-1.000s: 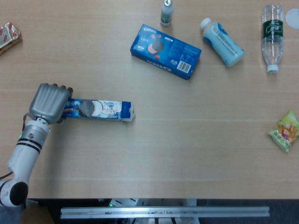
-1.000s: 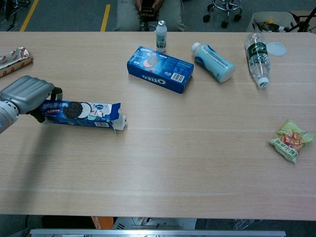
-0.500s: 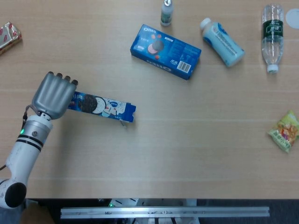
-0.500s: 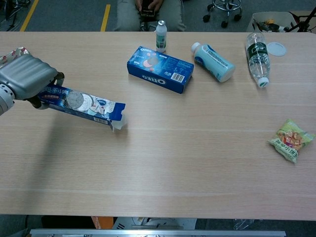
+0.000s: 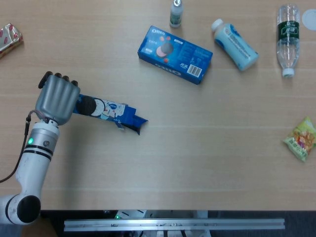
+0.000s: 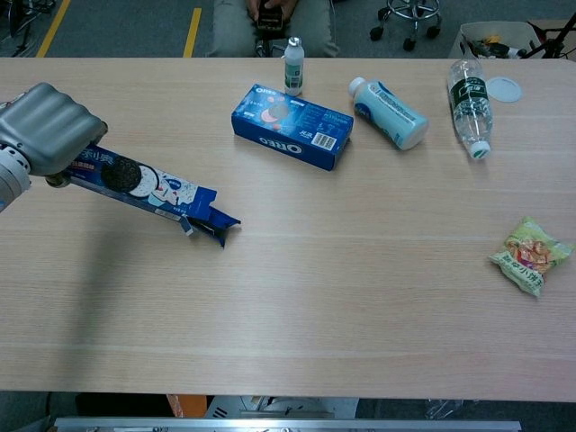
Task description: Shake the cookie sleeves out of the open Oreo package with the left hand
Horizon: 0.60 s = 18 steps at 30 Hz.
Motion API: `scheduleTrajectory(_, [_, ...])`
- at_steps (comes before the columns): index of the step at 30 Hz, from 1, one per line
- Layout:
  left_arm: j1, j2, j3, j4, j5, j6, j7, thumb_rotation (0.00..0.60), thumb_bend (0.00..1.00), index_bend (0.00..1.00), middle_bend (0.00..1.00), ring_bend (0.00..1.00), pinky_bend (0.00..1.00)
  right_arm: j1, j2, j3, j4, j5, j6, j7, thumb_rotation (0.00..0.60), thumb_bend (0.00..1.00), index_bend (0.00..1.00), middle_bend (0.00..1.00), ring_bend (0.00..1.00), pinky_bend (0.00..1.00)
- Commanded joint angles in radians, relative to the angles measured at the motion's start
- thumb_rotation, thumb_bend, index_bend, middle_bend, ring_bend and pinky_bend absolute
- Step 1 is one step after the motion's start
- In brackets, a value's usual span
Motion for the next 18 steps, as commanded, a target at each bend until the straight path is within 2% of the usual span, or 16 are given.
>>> scheduleTrajectory(1, [-0.005,0.017,-0.005,-0.005,0.024,0.005,-0.04,0.6,0.17,0.47,0.51,0.47,0.53,0.001,-0.001,-0.001,0.001,-0.002,-0.003,0.0,0.6,0.3,0.69,0.57,0.6,0.62])
scheduleTrajectory(9, [-0.014,0.079,-0.013,-0.027,0.028,0.005,-0.078,0.6,0.17,0.47,0.51,0.47,0.53,0.004,-0.002,-0.001,-0.003,-0.005,-0.006,-0.007,0.6,0.3,0.69,0.57,0.6,0.62])
scheduleTrajectory(18, [-0.021,0.1,-0.007,-0.018,0.028,0.02,-0.072,0.6,0.17,0.47,0.51,0.47,0.53,0.005,0.001,-0.001,-0.012,-0.008,-0.006,-0.017,0.6,0.3,0.69,0.57,0.6,0.62])
